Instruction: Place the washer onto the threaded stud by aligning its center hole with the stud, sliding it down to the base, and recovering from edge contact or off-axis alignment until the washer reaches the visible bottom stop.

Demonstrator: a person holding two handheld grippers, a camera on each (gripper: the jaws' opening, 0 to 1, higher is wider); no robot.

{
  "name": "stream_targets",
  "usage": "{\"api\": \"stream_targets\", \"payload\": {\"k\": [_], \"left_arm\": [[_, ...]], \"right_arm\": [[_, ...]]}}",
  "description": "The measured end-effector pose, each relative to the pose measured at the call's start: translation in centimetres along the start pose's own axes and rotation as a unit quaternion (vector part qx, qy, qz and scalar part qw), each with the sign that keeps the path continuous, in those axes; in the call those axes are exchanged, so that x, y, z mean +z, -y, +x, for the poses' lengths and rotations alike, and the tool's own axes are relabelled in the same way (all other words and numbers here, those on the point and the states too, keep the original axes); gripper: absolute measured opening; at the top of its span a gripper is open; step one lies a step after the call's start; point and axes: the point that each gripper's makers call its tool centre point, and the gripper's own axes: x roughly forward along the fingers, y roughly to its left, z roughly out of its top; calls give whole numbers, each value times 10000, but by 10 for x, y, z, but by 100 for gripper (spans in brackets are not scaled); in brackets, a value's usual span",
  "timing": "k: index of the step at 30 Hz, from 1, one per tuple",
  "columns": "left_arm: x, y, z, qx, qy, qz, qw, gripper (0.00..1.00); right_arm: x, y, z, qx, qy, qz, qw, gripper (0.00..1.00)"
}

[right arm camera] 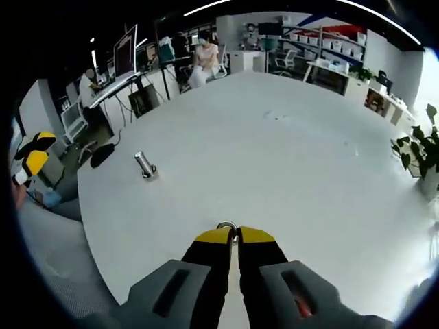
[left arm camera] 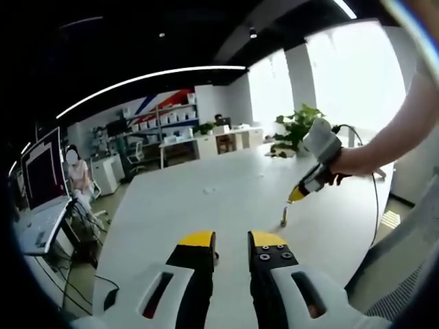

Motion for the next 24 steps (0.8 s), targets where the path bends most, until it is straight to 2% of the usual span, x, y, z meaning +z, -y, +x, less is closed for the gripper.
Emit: {"api": "stream_targets", "payload": {"k": [24], "left_arm": [[-3, -3, 0, 49, -50, -6, 10000, 17]], "right_arm": [[-6, -1, 15, 12, -295, -107, 9995, 5]]}}
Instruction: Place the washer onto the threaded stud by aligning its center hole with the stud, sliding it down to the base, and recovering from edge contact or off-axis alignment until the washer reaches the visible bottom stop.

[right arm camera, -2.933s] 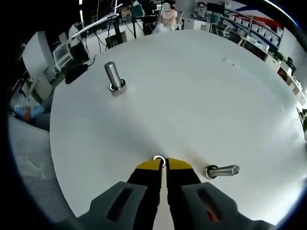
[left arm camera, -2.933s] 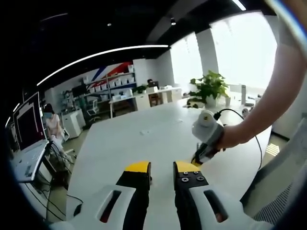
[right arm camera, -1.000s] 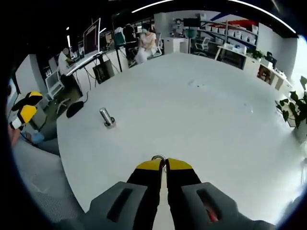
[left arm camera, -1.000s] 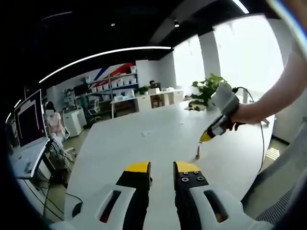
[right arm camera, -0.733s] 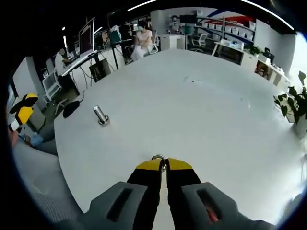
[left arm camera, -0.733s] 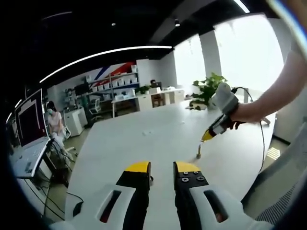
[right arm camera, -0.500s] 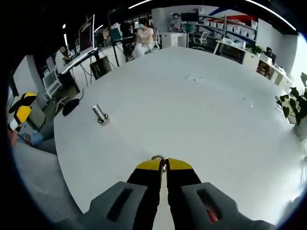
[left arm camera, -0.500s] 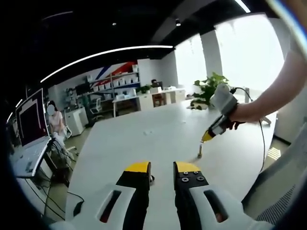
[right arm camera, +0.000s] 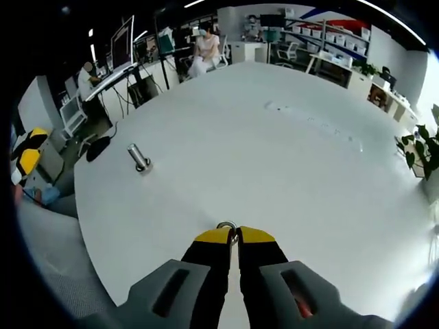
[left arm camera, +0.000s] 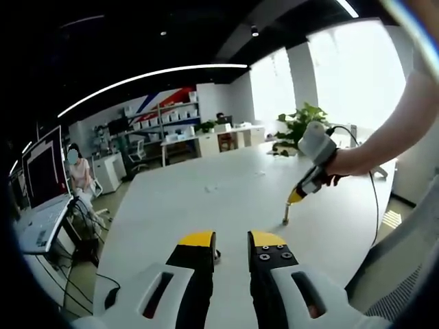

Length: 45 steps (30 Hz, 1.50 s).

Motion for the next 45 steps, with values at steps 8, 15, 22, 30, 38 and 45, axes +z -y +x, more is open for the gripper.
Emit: {"api": "stream_targets", "payload": {"k": [8, 15, 22, 30, 38, 45], "left_arm": [[0, 0, 0, 3, -7, -37, 10000, 17], [-1, -1, 0, -2, -21, -48, 10000, 17], [-2, 0, 1, -21, -36, -33, 10000, 17], [-4, 0, 1, -11, -67, -22, 10000, 17], [-3, 0, 0, -16, -52, -44, 10000, 17], [-3, 1, 0, -28, -59, -31, 10000, 17]], "right_arm": [[-2, -1, 4, -24, -90, -78, 9999, 5], [-6, 1, 4, -29, -159, -71, 9998, 6], [-4, 1, 4, -15, -140, -17, 9999, 6], [-6, 0, 5, 4, -195, 3, 9998, 6], [-4, 1, 4, -9, -165, 66, 9998, 8], [-3, -2, 4, 11, -168, 35, 9999, 9]]}}
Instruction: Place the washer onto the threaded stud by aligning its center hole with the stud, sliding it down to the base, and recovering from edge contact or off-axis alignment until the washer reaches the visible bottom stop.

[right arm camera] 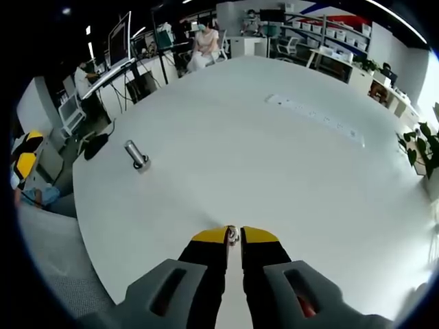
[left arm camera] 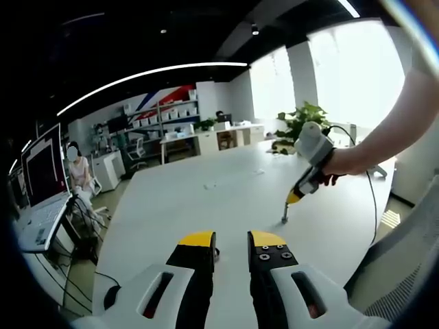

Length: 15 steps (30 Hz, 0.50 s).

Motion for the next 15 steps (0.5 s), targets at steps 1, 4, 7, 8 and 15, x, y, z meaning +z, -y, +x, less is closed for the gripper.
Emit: {"api": "stream_targets", "payload": {"k": [1, 4, 7, 8, 15], "left_arm": [[0, 0, 0, -8, 1, -18, 10000, 17], [-1, 0, 0, -4, -21, 4, 10000, 17], [0, 0, 0, 3, -5, -5, 10000, 17], [0, 0, 0, -1, -5, -17, 10000, 17], [-1, 1, 0, -22, -14, 1, 10000, 17]], "right_arm": [[0, 0, 0, 0, -10, -12, 10000, 9], [-1, 0, 1, -4, -39, -28, 10000, 9], [1, 1, 4, -5, -36, -17, 10000, 10], [1, 0, 3, -9, -36, -23, 10000, 10], [2, -3, 3, 18, -23, -66, 10000, 10]]}}
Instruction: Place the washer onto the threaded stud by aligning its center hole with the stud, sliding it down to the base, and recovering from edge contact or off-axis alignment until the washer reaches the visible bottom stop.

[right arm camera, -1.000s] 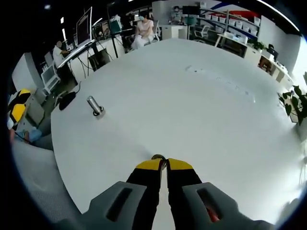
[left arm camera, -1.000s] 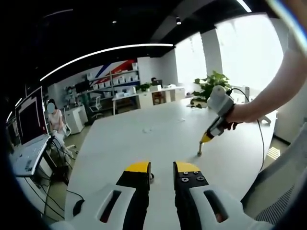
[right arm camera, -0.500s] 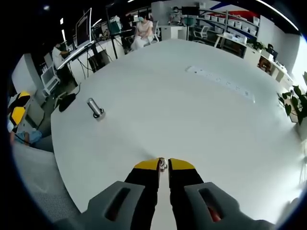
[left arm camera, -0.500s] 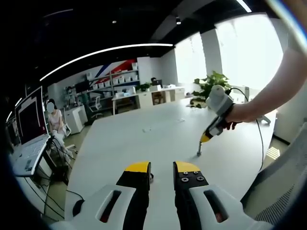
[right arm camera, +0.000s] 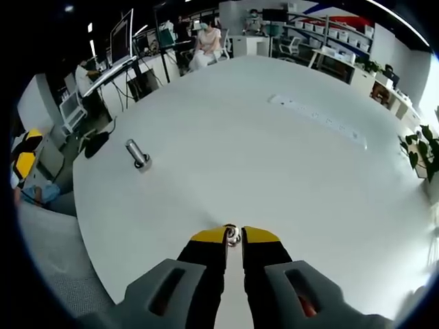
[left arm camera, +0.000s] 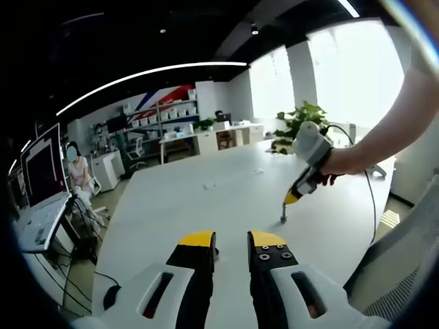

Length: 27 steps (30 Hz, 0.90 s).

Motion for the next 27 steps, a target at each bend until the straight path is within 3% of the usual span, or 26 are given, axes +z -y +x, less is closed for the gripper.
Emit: {"api": "stream_targets", "payload": {"k": [15, 27], "left_arm": [[-1, 1, 1, -33, -25, 5, 10000, 17], [-1, 2, 1, -40, -26, 13, 10000, 16]], "right_arm": [[-3, -8, -2, 267, 191, 53, 9994, 14], [-4, -8, -2, 276, 253, 99, 9992, 14]]}}
